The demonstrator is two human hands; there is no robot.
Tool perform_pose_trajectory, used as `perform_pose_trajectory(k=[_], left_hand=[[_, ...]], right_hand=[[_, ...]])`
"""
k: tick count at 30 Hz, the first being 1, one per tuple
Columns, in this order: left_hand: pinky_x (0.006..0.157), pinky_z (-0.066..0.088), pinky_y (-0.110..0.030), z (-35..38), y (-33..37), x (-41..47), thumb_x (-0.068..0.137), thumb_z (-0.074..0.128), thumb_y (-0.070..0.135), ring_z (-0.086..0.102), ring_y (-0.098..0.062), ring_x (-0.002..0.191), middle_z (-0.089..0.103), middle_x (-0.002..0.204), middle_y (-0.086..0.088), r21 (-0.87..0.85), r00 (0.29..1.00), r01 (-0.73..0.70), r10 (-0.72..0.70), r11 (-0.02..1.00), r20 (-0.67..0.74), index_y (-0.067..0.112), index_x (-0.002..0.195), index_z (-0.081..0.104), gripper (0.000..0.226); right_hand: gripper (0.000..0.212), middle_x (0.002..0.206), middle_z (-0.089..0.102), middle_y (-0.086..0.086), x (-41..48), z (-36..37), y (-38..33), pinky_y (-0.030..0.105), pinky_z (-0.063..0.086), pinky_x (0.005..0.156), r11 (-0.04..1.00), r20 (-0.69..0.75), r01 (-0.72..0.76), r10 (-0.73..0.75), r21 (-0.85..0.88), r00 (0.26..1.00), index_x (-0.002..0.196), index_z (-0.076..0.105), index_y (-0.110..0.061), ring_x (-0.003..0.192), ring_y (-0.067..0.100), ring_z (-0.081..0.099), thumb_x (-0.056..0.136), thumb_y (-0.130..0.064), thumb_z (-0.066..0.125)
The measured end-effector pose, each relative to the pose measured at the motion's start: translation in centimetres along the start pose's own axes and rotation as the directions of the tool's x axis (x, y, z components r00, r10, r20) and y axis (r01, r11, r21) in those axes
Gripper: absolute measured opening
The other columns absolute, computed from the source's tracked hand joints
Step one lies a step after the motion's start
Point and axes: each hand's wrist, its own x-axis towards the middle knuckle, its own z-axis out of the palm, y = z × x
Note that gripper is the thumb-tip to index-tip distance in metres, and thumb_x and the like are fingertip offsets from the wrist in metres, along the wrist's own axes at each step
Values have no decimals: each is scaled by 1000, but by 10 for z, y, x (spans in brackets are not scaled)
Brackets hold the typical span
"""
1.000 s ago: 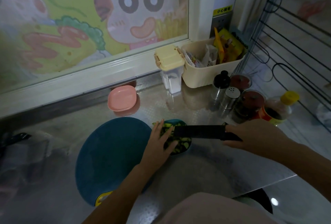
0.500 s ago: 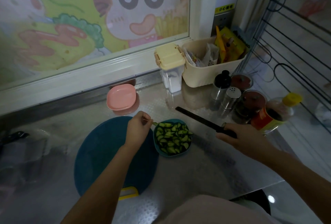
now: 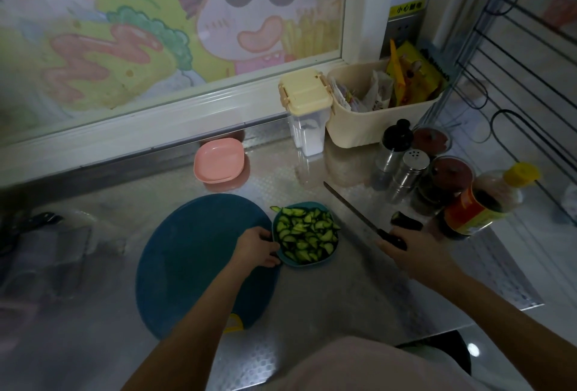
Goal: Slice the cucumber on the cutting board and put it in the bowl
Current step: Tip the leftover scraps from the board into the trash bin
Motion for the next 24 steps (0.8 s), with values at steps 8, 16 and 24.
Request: perform_pose_trajectory(k=[8, 16, 24], left_hand=[[54, 57, -33, 17, -8, -3, 87, 60, -2, 67, -29, 63, 66, 88, -23, -121, 997, -10, 1, 993, -76, 7, 91, 51, 14], [53, 57, -32, 33, -7, -10, 87, 59, -3, 67, -29, 63, 65, 90, -24, -329, 997, 13, -39, 944, -73, 7, 92, 49, 15], [49, 55, -28, 0, 6, 5, 88, 55, -4, 66, -23, 53, 64, 85, -23, -411, 990, -45, -14, 911, -139, 4, 96, 50, 13]], right_hand=[[35, 69, 56, 5, -17, 29, 15, 25, 35, 55, 996, 34, -49, 52, -76, 998, 76, 54, -15, 65, 18, 56, 95, -44, 45], [30, 70, 55, 2, -38, 37, 4, 20, 33, 52, 993, 2, 56, -56, -104, 998, 87, 55, -15, 62, 12, 52, 95, -42, 43], [16, 63, 52, -8, -25, 18, -15, 17, 31, 48, 982, -205, 177, -187, -65, 961, 81, 54, -19, 54, 3, 50, 91, -31, 56]])
